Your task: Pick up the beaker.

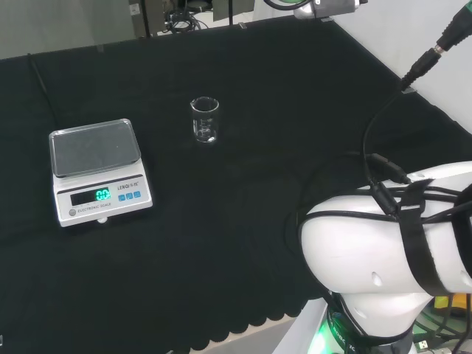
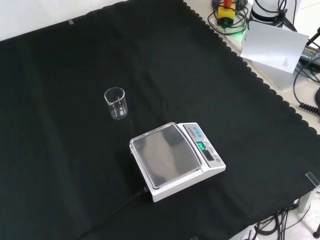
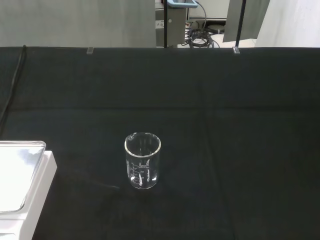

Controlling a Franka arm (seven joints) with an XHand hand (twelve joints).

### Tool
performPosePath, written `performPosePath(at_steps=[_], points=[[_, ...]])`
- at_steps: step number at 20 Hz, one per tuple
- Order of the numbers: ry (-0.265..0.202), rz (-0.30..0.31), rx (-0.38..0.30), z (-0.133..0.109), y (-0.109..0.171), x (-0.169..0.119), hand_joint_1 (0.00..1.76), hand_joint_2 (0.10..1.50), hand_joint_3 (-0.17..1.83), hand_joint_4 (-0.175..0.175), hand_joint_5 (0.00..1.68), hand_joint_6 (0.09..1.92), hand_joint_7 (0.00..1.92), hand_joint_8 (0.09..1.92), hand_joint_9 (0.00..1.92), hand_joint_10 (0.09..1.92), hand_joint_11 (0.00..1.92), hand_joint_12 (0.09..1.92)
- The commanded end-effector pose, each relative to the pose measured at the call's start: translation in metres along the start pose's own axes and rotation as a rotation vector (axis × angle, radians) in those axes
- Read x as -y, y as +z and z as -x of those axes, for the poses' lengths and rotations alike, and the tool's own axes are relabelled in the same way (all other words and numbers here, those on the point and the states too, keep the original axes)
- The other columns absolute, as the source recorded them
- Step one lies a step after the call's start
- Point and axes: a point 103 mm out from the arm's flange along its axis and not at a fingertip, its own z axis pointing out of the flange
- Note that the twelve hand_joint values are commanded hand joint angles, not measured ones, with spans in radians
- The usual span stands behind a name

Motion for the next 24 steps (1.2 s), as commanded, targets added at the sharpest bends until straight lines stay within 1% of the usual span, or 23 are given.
performPosePath(at_steps=[1, 2, 4, 8, 12, 14, 17, 22, 24], points=[[-0.001, 0.01, 0.009, 0.0, 0.0, -0.001, 0.54, 0.68, 0.35, -0.018, 0.16, 0.09, 0.12, 0.76, 0.39, 0.76, 0.21, 1.44], [-0.001, 0.01, 0.012, -0.001, 0.0, -0.001, 0.53, 0.69, 0.34, -0.016, 0.18, 0.09, 0.13, 0.74, 0.36, 0.76, 0.16, 1.47], [-0.002, 0.005, 0.013, -0.001, 0.001, -0.003, 0.53, 0.7, 0.34, -0.014, 0.19, 0.09, 0.13, 0.72, 0.33, 0.77, 0.12, 1.49], [0.003, -0.006, 0.013, -0.001, 0.008, -0.01, 0.53, 0.71, 0.33, -0.014, 0.19, 0.09, 0.14, 0.71, 0.32, 0.77, 0.11, 1.49], [0.009, -0.02, 0.025, 0.001, 0.024, -0.025, 0.53, 0.71, 0.33, -0.013, 0.19, 0.09, 0.14, 0.71, 0.31, 0.77, 0.11, 1.49], [0.008, -0.022, 0.014, 0.001, 0.038, -0.038, 0.53, 0.71, 0.33, -0.013, 0.19, 0.09, 0.14, 0.71, 0.31, 0.77, 0.11, 1.49], [-0.004, -0.028, -0.004, 0.0, 0.059, -0.06, 0.53, 0.71, 0.32, -0.013, 0.18, 0.09, 0.13, 0.7, 0.31, 0.77, 0.1, 1.49], [-0.026, -0.074, -0.026, -0.001, 0.096, -0.101, 0.53, 0.7, 0.31, -0.012, 0.14, 0.09, 0.09, 0.69, 0.28, 0.78, 0.04, 1.51], [-0.031, -0.077, -0.03, 0.0, 0.112, -0.118, 0.53, 0.7, 0.31, -0.011, 0.13, 0.09, 0.09, 0.69, 0.27, 0.78, 0.03, 1.51]])
